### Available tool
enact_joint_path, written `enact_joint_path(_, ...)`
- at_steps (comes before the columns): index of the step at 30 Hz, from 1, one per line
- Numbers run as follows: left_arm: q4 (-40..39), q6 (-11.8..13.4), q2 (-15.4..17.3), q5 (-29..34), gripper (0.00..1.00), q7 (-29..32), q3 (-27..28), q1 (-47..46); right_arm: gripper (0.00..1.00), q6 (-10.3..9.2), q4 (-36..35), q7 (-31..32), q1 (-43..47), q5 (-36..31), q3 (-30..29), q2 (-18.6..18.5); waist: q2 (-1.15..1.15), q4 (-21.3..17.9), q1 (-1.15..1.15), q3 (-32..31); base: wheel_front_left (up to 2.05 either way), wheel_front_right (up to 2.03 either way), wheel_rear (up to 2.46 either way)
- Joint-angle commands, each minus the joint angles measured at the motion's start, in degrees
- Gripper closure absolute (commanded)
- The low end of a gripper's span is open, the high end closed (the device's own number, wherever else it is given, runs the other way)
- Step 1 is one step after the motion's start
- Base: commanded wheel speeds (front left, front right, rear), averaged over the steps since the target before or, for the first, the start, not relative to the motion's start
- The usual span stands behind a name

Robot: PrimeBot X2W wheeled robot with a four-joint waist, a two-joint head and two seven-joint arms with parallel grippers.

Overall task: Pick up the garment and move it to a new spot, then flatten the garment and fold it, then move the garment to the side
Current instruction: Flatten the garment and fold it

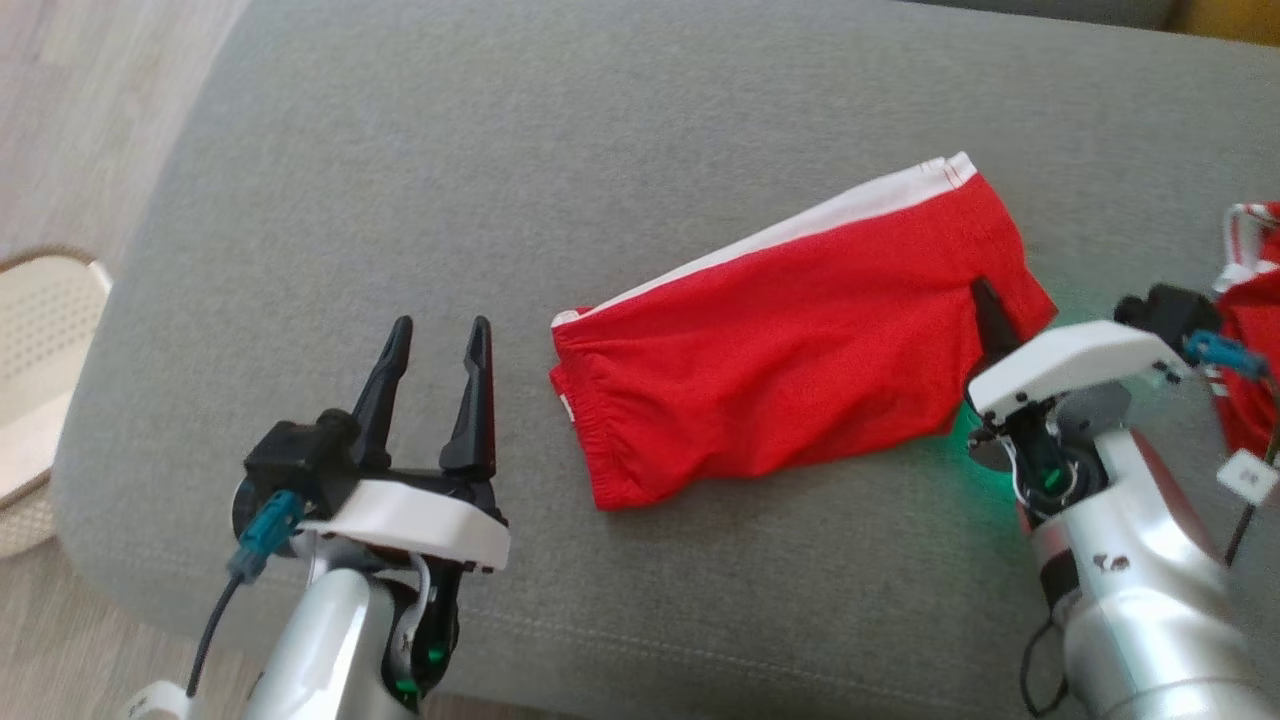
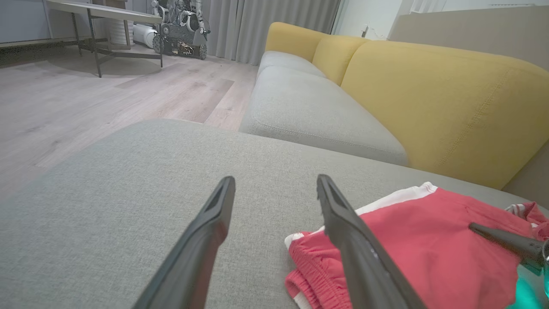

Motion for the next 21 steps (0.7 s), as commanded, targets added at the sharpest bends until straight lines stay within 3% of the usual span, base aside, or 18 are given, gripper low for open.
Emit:
enact_joint_path(1, -1.50, 0.44, 0.34, -0.32, 0.00, -0.52, 2.23, -0.90, 1.00, -0.05, -2.14, -1.47, 0.30, 0.68, 0.92, 0.96, 0.00, -0.99, 0.00, -0.77, 0.00, 0.00, 0.00)
enact_joint_path(12, -1.12, -0.20, 0.34, 0.56, 0.00, -0.52, 3.87, 0.91, 1.00, -0.05, -5.39, -10.23, 9.16, -0.02, -2.39, 0.93, 0.00, -7.39, 0.00, -3.90, 0.00, 0.00, 0.00)
enact_joint_path(21, -0.78, -0.38, 0.34, 0.44, 0.00, -0.52, 3.13, 1.93, 1.00, -0.05, -5.21, -14.48, 14.22, 0.49, -2.55, 0.95, 0.00, -9.36, 0.00, -5.81, 0.00, 0.00, 0.00)
